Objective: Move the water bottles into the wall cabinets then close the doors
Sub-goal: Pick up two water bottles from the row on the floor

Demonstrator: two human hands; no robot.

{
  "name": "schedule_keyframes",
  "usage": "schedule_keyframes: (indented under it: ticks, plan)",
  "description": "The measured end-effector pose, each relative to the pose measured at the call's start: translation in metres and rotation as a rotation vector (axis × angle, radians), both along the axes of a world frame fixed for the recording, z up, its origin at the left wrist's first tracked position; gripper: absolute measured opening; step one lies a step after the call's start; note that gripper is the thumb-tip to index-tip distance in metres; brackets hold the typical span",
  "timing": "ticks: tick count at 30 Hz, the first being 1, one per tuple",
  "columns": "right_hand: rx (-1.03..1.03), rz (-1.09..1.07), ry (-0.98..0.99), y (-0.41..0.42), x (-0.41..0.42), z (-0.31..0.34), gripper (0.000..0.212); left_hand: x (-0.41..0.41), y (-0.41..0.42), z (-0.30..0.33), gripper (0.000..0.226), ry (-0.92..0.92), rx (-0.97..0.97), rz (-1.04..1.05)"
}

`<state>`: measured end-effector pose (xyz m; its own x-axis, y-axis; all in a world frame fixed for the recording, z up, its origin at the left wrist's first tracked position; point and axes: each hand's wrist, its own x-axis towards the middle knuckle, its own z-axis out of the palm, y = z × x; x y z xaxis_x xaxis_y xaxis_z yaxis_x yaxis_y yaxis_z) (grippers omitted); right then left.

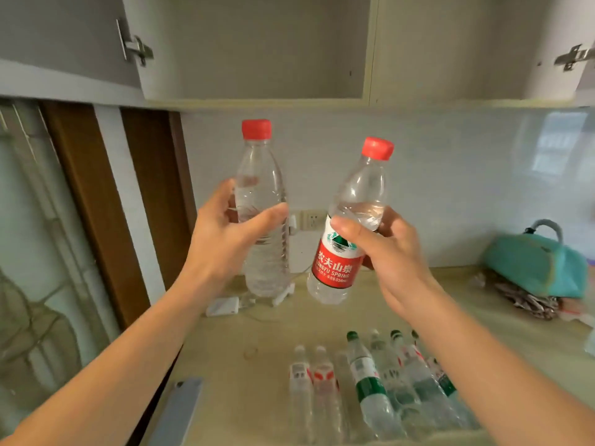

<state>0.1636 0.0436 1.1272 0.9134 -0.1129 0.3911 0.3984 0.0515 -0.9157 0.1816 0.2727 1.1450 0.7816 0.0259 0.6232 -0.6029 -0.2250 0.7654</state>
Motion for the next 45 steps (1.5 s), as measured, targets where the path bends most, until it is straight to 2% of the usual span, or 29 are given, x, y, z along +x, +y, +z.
schedule_keyframes:
  ticks: [3,6,8,13,18,23,28,31,34,39,45]
  plan:
    - [0.031,-0.002,-0.048,0.012,0.015,0.043,0.052,0.014,0.006,0.042,0.057,-0.028,-0.033,0.022]
    - [0.065,0.02,-0.097,0.021,0.028,0.079,0.049,0.023,0.004,0.08,0.046,-0.031,-0.104,0.032]
    - [0.075,0.048,-0.126,0.026,0.035,0.101,0.056,0.027,0.003,0.104,0.042,-0.033,-0.143,0.027]
    - [0.116,0.16,-0.169,0.032,0.061,0.151,0.065,0.039,0.01,0.158,0.052,-0.009,-0.237,0.017]
    - [0.132,0.171,-0.211,0.033,0.094,0.191,0.077,0.061,0.009,0.194,0.044,-0.024,-0.299,0.016]
    - [0.129,0.154,-0.219,0.034,0.133,0.229,0.075,0.095,0.008,0.221,0.043,-0.033,-0.31,0.025]
    - [0.119,0.1,-0.26,0.046,0.179,0.261,0.051,0.148,0.016,0.249,0.036,-0.117,-0.332,0.045]
    - [0.078,0.023,-0.277,0.058,0.207,0.273,0.05,0.183,0.024,0.26,0.03,-0.199,-0.267,0.065]
    - [0.043,0.005,-0.296,0.073,0.235,0.276,0.049,0.218,0.032,0.262,0.038,-0.244,-0.216,0.079]
    - [0.021,-0.018,-0.295,0.094,0.275,0.277,0.049,0.272,0.039,0.256,0.046,-0.216,-0.214,0.087]
    - [0.062,-0.046,-0.233,0.098,0.313,0.273,0.046,0.314,0.05,0.25,0.039,-0.147,-0.319,0.027]
